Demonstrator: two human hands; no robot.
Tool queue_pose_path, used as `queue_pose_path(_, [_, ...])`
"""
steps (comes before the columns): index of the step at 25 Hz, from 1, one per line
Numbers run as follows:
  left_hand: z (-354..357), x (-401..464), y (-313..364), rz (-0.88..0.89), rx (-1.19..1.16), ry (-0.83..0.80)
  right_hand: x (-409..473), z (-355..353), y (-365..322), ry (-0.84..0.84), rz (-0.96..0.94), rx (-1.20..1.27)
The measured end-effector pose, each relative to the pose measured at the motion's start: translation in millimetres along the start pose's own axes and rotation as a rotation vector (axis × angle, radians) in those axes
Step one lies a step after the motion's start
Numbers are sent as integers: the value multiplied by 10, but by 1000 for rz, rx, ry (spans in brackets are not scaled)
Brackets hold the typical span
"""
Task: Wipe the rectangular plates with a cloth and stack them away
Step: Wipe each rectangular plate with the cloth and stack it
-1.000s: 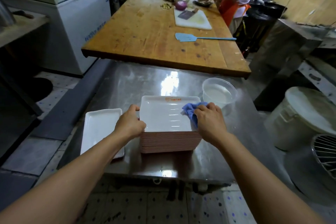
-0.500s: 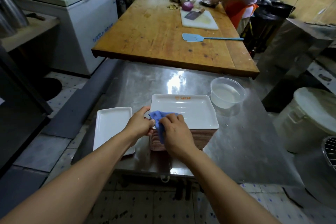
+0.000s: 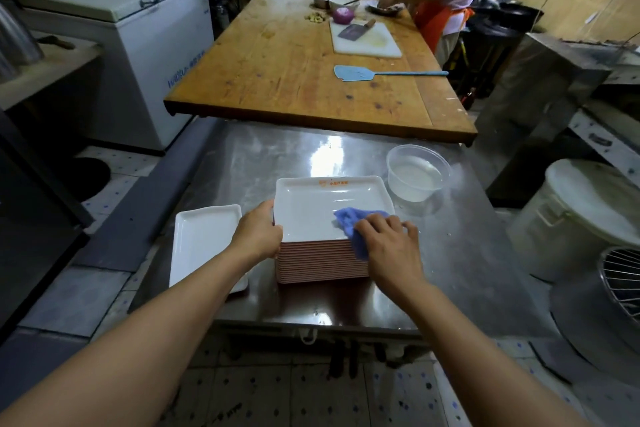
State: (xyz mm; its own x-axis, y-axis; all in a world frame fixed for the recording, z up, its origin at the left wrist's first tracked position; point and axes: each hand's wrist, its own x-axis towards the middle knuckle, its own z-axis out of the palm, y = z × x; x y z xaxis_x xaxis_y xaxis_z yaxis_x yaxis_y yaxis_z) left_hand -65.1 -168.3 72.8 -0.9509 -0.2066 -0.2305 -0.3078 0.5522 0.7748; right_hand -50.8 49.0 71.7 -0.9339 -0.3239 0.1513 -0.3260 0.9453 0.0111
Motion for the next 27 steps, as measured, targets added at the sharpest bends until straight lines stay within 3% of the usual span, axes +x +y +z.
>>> queue_pose_path(6, [41,-4,58,-20,150,50,49,-109,255,-89,35,-36])
queue_pose_path(9, [73,-60,134,-19,457,173,64,-199,285,-68,100,118])
queue_pose_path(11, [139,-130,208,133,561,254,12,-267,360,43,166,274])
queue_pose_path(14, [341,-189,348,436,595,133,-54,-342,498,169,242,435])
queue_pose_path(16, [498,-195,423,516,684,63,-71,-361,568,176,287,469])
queue_pose_path(18, [590,-184,450,557,752,91,-85,-366,604,170,343,516])
queue_pose_path(27, [508,-232,535,708,595,278,-104,-342,643,227,465,618])
